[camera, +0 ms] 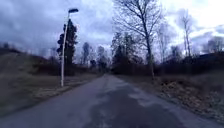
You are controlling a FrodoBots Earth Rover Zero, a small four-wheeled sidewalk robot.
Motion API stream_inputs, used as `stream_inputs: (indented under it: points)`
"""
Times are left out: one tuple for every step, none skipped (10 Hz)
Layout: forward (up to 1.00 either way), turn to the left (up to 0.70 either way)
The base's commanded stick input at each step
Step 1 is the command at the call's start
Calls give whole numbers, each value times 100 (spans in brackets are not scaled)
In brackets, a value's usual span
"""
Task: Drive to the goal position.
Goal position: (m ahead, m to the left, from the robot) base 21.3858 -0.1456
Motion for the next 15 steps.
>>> stream_inputs:
  points:
    - [50,0]
    - [50,0]
    - [50,0]
    - [50,0]
    - [50,0]
    - [50,0]
    - [50,0]
    - [50,0]
    - [50,0]
    - [50,0]
    - [50,0]
    - [50,0]
    - [50,0]
    - [50,0]
    - [50,0]
